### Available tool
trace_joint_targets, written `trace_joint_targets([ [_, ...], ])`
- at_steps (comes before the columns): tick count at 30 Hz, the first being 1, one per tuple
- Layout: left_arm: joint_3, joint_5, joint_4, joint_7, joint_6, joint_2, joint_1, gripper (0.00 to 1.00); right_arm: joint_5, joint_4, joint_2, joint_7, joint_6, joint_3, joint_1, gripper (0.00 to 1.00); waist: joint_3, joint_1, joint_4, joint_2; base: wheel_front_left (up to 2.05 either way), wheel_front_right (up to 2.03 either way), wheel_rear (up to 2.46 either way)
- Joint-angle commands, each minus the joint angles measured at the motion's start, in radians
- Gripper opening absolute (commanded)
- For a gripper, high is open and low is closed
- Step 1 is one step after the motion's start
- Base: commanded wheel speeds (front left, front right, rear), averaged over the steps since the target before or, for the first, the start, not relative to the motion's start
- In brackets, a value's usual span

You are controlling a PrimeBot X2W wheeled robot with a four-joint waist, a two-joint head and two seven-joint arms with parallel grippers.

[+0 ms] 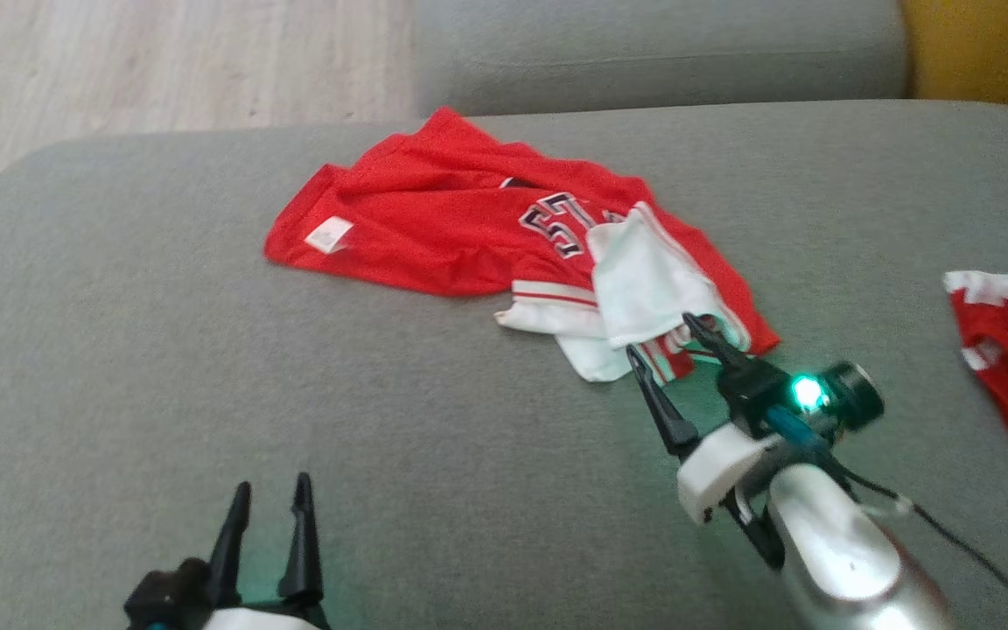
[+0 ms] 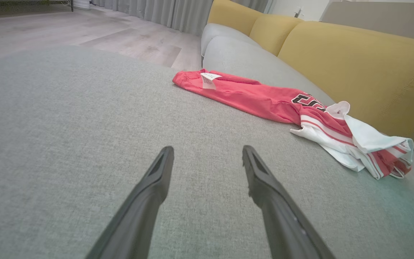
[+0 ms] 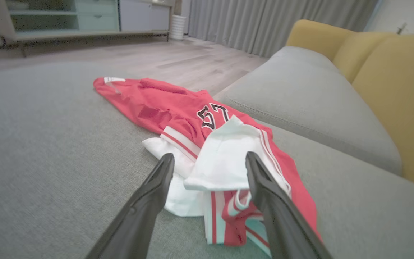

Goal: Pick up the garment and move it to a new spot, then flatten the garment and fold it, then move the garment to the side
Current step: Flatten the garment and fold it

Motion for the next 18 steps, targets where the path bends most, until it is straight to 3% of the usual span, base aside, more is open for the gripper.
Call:
trace_joint_targets([
  [1,0.02,-0.003,-0.019,-0.012,-0.001,-0.001,-0.044,1.0,-0.021,-0.013,-0.005,-0.004,-0.001,0.026,-0.047,1.0,0.017,-0.0001,0.023,0.0,0.0,0.0,0.0],
  [10,-0.015,-0.045,-0.001,-0.012,-0.005,-0.001,-0.066,1.0,-0.243,0.214,-0.04,-0.003,-0.001,0.006,-0.208,1.0,0.067,-0.0001,0.082,0.0,0.0,0.0,0.0],
  [18,-0.038,-0.073,-0.003,-0.012,-0.007,-0.001,-0.077,1.0,-0.324,0.279,-0.032,-0.004,-0.001,0.037,-0.243,1.0,0.085,-0.0001,0.088,0.0,0.0,0.0,0.0],
])
